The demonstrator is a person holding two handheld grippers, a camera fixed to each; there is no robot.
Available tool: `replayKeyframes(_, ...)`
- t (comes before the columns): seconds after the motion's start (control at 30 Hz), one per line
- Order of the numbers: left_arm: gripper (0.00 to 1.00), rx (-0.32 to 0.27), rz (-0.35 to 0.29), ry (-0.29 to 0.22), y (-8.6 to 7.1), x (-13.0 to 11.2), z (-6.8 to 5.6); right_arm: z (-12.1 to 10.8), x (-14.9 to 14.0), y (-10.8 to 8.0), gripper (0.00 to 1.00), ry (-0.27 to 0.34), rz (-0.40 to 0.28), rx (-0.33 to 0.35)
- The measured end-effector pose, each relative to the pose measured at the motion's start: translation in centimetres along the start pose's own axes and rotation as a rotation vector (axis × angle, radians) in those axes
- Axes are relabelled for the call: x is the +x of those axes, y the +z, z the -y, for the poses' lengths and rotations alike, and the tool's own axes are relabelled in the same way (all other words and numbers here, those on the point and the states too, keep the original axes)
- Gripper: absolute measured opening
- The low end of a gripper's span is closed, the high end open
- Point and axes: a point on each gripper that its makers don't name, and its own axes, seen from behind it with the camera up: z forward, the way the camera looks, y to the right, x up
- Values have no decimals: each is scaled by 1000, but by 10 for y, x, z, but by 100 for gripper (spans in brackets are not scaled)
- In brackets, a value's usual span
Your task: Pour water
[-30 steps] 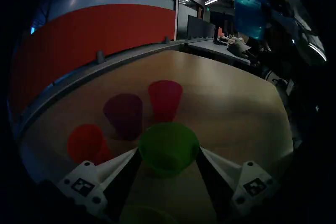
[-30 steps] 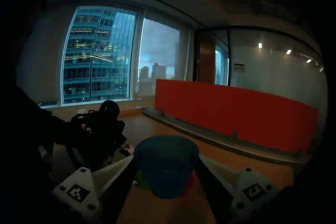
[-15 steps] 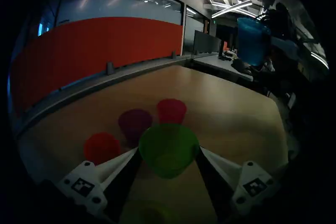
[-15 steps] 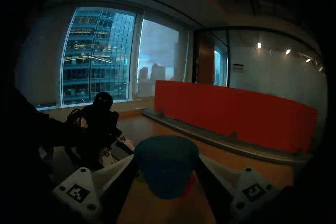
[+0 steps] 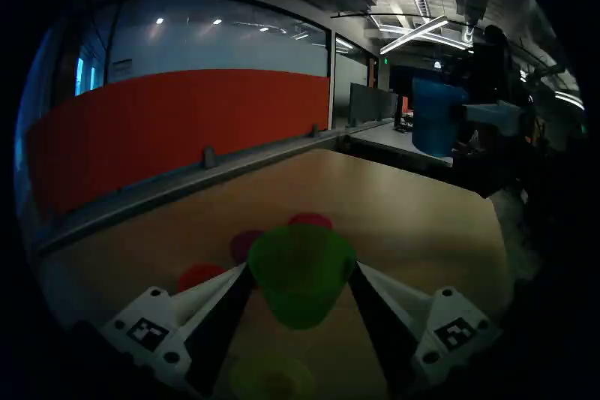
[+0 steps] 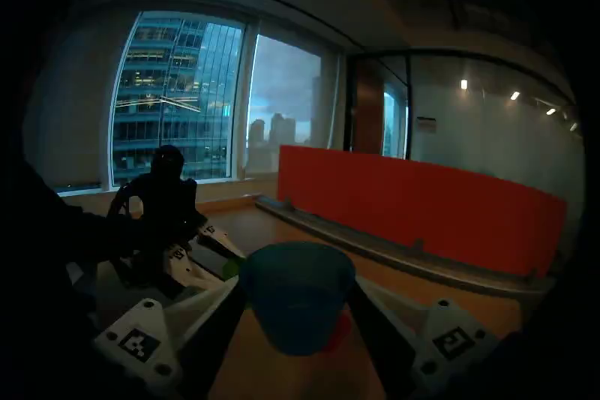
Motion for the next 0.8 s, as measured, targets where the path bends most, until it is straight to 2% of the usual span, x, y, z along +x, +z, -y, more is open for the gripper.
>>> replayKeyframes(0.23, 87, 22, -62, 11, -18, 24, 4, 5, 6, -3, 90, -8, -2, 1)
replayKeyframes(0.5, 88, 35, -97, 4, -32, 36, 6, 11, 9, -3, 90, -13, -3, 5)
replayKeyframes(0.8, 87, 45, -142, 15, -47, 51, 3, 13, 13, 1, 91, 26, -22, 12)
